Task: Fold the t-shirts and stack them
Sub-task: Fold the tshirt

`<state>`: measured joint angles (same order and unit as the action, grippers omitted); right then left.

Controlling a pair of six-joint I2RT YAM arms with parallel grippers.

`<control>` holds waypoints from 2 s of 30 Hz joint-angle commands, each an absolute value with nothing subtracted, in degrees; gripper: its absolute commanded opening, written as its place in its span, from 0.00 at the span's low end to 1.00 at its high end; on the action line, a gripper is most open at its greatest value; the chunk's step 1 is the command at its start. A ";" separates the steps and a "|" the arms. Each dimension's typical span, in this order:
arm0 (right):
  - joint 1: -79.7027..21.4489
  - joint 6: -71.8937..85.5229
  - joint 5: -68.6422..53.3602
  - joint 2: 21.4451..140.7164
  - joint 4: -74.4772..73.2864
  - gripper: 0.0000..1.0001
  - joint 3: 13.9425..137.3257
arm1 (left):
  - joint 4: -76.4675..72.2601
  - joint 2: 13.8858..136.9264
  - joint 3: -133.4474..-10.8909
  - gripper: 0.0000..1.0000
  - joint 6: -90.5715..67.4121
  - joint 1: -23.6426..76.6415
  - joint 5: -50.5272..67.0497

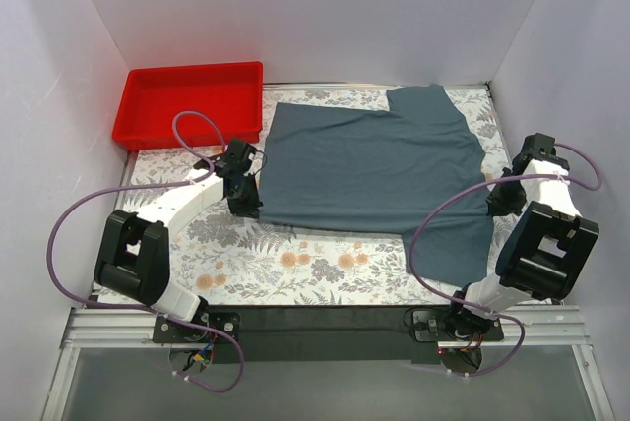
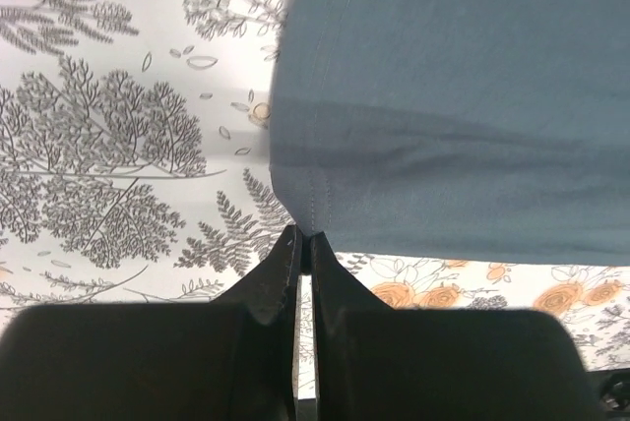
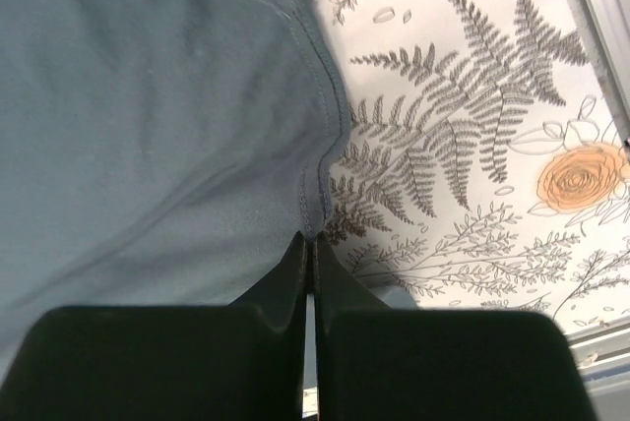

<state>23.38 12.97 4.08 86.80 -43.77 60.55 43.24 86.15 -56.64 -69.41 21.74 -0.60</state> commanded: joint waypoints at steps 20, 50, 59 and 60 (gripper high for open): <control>21.01 10.37 4.22 99.84 -45.97 0.02 78.48 | 37.80 97.29 -67.41 0.00 -65.04 17.58 -0.09; 20.83 9.41 2.28 108.37 -46.49 0.05 86.92 | 26.99 99.93 -68.73 0.00 -60.56 17.58 -4.05; 20.83 9.40 3.42 111.27 -45.88 0.06 86.84 | 24.17 102.48 -68.90 0.00 -60.29 17.58 -4.04; 20.83 9.32 3.69 111.44 -45.79 0.06 86.84 | 24.00 102.74 -69.08 0.00 -60.21 17.58 -4.04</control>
